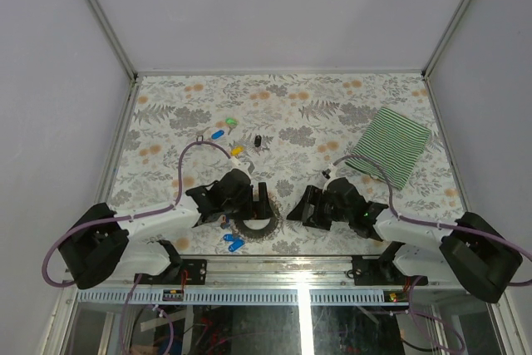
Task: Put the keys on the keyring
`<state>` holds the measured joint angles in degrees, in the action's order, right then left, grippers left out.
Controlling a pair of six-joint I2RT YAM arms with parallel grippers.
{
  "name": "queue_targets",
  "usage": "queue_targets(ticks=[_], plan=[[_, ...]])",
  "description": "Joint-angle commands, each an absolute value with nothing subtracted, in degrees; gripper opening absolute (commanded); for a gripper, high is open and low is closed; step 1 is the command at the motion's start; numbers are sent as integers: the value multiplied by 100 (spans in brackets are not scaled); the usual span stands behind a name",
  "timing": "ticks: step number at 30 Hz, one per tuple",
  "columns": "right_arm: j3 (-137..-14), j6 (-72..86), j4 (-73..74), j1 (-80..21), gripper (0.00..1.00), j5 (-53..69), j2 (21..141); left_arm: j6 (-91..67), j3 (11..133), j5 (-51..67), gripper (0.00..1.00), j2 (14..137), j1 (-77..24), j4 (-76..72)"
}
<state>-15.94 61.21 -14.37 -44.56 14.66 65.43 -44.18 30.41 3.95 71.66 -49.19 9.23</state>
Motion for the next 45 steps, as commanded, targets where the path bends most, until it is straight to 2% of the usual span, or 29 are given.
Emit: queue_targets(ticks=[1,12,17,22,33,38,45], plan=[[-1546,6560,-2392,-4608,76,1480,6923,-4448,2981,424,86,7196,-4936,556],[-1514,7065,-3409,-4779,63,1666,8084,-4318,2954,608,69,7314,-4961,452],[-1446,7360,-3986,-4798,59,1723,8628,-4259,2986,688,58,7410,-5013,431],[-1396,7567,-4495,-4797,56,1751,9063,-4254,3029,691,43,7570,-5159,406],[-1365,7738,-5249,-4798,55,1623,9498,-4298,3033,745,21,7863,-5303,246],[-1375,7735,-5509,-4794,49,1613,9738,-4307,3032,735,15,7868,-5315,237],[-1408,7544,-5353,-4799,42,1481,9655,-4317,3057,681,15,7825,-5315,272]])
